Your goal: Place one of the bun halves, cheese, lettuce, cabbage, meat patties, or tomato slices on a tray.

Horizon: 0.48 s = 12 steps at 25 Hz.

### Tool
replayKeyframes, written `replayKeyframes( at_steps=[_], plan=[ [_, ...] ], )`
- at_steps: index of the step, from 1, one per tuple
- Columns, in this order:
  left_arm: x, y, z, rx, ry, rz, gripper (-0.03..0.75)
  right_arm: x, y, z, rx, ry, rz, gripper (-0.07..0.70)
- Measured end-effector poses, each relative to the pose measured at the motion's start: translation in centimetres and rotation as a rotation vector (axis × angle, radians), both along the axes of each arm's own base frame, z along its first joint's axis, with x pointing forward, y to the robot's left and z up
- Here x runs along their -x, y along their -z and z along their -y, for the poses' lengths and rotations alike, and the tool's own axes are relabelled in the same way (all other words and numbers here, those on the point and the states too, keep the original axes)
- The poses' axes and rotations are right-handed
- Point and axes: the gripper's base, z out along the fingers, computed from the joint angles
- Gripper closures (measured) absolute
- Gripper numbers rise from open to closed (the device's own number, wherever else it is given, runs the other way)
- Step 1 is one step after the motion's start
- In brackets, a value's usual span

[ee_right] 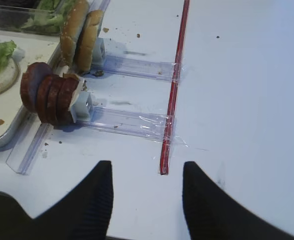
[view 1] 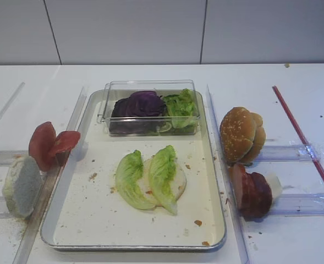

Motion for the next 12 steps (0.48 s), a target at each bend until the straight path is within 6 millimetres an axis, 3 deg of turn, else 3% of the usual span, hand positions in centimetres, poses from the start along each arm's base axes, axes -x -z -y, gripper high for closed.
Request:
replayKeyframes(
  at_steps=[12],
  plan=[
    [0.00,0.00,0.00,0.000,0.000,0.000,0.430,0.00,0.00,0.01,0.003,0.000,0.000,0.258]
  ],
)
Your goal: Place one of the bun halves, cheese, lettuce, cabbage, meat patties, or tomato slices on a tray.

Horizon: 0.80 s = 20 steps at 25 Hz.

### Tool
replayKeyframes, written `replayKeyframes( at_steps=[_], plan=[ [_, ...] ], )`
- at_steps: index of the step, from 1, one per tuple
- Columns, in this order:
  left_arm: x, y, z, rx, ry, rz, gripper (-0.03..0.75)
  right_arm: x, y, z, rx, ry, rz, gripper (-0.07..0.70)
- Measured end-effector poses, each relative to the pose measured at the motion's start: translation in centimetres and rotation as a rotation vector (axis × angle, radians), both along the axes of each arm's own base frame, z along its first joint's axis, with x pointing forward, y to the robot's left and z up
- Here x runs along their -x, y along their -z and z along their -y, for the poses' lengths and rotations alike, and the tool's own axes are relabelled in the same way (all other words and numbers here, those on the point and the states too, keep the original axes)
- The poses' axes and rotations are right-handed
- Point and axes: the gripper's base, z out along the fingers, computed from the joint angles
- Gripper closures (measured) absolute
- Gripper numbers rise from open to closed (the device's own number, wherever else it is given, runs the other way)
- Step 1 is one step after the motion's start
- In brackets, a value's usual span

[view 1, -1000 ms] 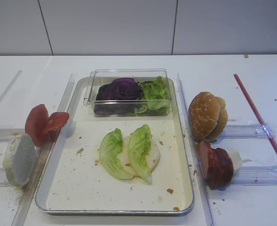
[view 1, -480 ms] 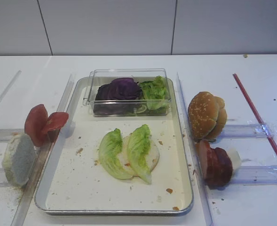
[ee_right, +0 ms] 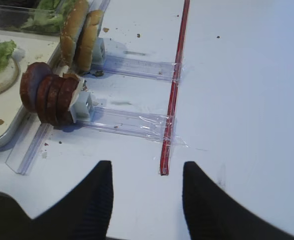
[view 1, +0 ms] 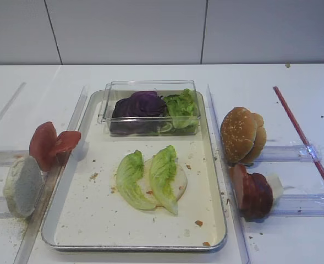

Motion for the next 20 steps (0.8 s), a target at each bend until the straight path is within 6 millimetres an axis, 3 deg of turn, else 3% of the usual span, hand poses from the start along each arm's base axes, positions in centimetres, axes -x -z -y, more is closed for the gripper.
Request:
replayKeyframes(
  at_steps=[20],
  plan=[
    [0.00,0.00,0.00,0.000,0.000,0.000,0.430,-0.01,0.02,0.01,0.001,0.001,-0.001,0.258]
  ],
)
